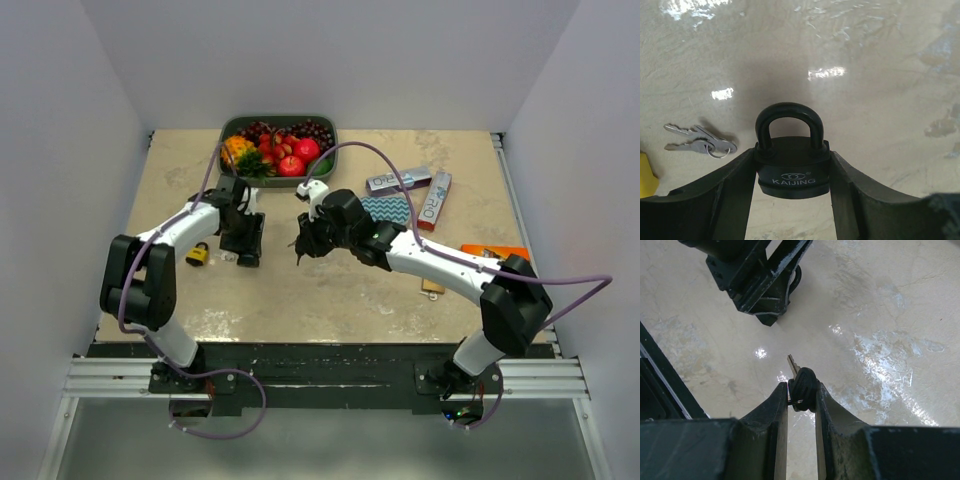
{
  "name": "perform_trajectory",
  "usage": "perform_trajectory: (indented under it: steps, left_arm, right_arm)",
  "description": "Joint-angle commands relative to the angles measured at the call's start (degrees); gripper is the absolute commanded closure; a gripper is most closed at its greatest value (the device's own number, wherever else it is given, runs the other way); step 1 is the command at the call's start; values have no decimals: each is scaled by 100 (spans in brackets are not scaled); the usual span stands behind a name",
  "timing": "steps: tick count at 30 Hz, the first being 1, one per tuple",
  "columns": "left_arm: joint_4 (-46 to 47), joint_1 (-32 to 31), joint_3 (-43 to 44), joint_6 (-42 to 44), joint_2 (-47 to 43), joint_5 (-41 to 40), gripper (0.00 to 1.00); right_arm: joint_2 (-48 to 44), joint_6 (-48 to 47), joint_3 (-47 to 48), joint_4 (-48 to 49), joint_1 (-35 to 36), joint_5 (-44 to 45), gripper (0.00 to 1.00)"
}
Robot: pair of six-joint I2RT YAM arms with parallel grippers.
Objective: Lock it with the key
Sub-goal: Place the lock at the center of the board.
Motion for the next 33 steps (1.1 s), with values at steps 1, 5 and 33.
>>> perform_trajectory:
  steps: [1, 5, 33]
  left_arm:
    - [98, -19, 491, -243, 312, -250, 100]
    - [80, -133, 527, -340, 480, -390, 100]
    - [-605, 1631, 1413, 19, -934, 1436, 1]
  right_arm:
    - [-6, -38, -6, 360, -24, 22, 100]
    - [56, -30, 21, 404, -15, 22, 100]
    - [1224, 146, 521, 975, 20, -153, 100]
